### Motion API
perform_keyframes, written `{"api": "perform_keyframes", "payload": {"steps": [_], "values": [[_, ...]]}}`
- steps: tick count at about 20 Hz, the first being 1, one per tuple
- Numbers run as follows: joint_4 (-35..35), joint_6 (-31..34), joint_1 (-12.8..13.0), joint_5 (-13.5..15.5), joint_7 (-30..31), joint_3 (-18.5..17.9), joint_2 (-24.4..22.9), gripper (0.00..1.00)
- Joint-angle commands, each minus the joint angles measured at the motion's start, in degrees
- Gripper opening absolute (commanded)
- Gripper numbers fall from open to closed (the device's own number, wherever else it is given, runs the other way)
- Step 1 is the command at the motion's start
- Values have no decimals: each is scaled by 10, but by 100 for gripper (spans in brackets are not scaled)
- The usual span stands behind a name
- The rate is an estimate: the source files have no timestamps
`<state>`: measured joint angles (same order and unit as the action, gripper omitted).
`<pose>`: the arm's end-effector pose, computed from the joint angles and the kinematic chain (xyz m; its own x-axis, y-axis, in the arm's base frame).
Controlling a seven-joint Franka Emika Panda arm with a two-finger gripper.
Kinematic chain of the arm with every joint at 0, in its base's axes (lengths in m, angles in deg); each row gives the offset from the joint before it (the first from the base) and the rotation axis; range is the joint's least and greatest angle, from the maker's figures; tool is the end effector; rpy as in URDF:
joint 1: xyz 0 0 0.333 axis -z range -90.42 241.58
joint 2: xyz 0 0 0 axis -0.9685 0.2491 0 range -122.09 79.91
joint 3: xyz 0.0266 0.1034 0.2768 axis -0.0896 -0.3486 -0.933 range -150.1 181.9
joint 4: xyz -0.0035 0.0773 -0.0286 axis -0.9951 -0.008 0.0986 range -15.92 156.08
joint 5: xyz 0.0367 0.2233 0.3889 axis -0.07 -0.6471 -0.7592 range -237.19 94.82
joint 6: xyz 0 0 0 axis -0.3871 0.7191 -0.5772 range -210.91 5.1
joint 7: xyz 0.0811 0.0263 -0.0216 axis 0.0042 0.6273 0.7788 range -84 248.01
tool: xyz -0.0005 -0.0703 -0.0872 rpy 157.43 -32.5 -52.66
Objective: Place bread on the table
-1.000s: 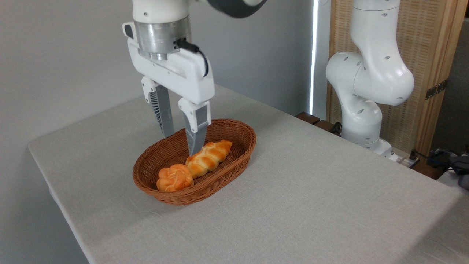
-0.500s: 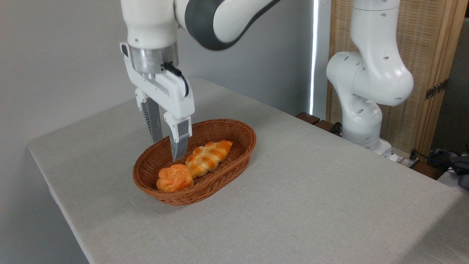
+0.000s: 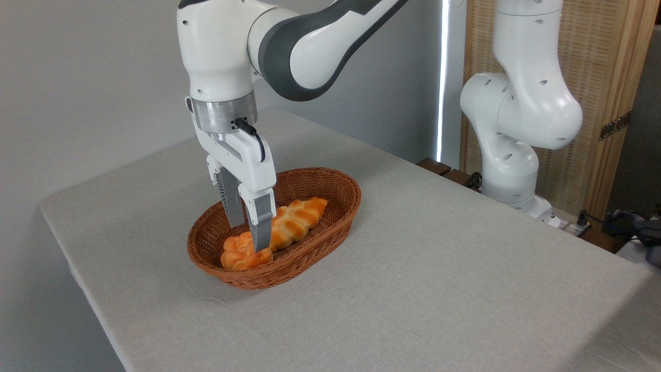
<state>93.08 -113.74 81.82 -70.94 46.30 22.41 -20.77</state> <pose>0.6042 -0.1369 0.4251 0.6621 -0.7465 0.0664 -0.7456 -0.6650 -0.0422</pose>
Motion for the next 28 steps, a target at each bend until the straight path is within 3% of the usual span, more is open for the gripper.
{"api": "perform_keyframes", "payload": {"steps": [1, 14, 20, 22, 28], "values": [[12, -13, 3, -13, 1, 0, 5, 100], [43, -78, 6, -14, 1, 6, 15, 99], [45, -78, 6, -12, 1, 7, 14, 71], [45, -78, 6, -11, 1, 7, 14, 58], [44, -78, 6, -10, 0, 7, 13, 52]]}}
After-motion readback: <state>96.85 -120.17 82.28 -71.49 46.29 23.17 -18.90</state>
